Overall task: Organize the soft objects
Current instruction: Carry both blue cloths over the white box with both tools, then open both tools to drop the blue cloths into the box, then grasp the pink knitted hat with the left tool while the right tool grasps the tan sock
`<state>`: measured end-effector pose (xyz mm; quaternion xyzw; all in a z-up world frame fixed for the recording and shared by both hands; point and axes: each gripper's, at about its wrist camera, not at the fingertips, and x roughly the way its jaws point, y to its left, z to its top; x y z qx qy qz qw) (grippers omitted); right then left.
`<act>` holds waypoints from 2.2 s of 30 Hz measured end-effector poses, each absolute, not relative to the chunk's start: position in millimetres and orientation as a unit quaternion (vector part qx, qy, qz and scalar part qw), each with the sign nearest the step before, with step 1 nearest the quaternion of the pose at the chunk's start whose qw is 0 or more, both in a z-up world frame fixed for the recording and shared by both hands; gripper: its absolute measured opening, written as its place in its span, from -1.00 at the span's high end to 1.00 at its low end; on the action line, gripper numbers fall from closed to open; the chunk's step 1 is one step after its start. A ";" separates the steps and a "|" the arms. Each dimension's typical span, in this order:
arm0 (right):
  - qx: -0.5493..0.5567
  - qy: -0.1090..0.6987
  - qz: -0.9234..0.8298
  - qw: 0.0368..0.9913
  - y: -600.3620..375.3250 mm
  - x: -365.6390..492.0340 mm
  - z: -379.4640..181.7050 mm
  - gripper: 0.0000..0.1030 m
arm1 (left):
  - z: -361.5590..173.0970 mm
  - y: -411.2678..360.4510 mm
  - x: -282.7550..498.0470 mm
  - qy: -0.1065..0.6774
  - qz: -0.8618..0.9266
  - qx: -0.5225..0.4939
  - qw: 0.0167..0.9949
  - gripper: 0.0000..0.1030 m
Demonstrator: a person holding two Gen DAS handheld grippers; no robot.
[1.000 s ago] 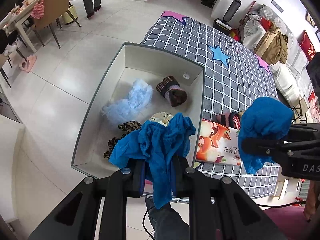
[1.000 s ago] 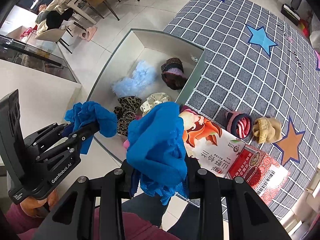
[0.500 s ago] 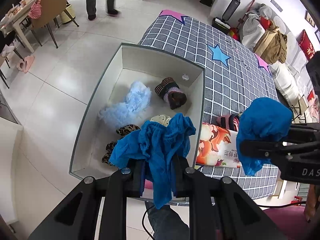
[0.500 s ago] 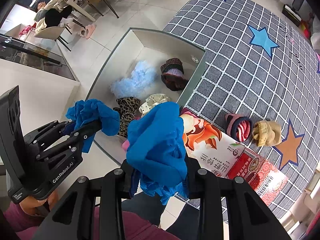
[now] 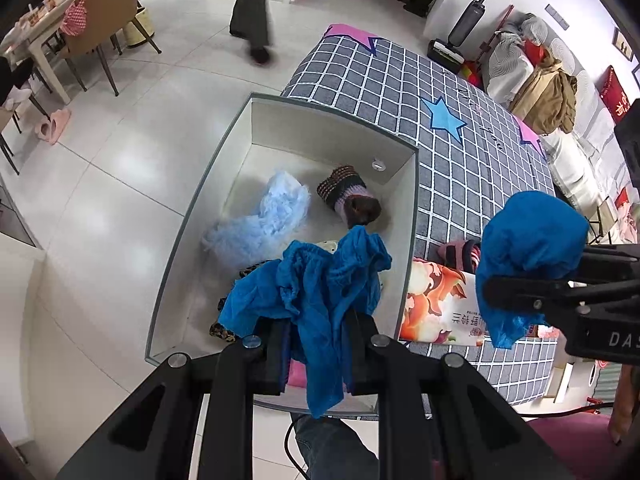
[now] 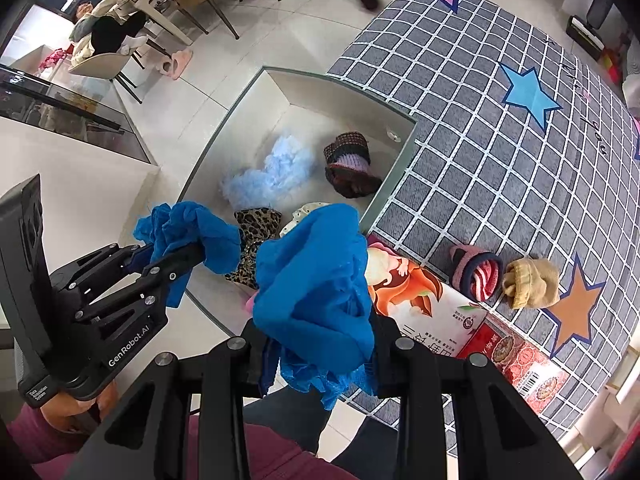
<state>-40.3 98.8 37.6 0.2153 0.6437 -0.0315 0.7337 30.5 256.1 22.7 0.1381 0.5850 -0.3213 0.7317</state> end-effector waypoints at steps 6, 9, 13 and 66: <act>0.218 0.642 -0.032 0.734 99.9 -35.3 37.0 0.33 | 20.3 256.2 33.5 0.588 -0.319 0.140 0.730 0.58; 0.222 0.641 -0.032 0.734 98.3 -32.6 36.1 0.33 | 20.3 254.5 34.5 0.587 -0.320 0.143 0.729 0.58; 0.221 0.636 -0.035 0.739 93.0 -27.5 39.4 0.33 | 23.5 252.5 38.6 0.582 -0.321 0.145 0.733 0.58; 0.409 0.683 -0.179 0.578 -145.8 -149.3 -74.9 -0.99 | -6.5 37.9 -10.5 0.583 -0.436 0.297 0.618 -0.76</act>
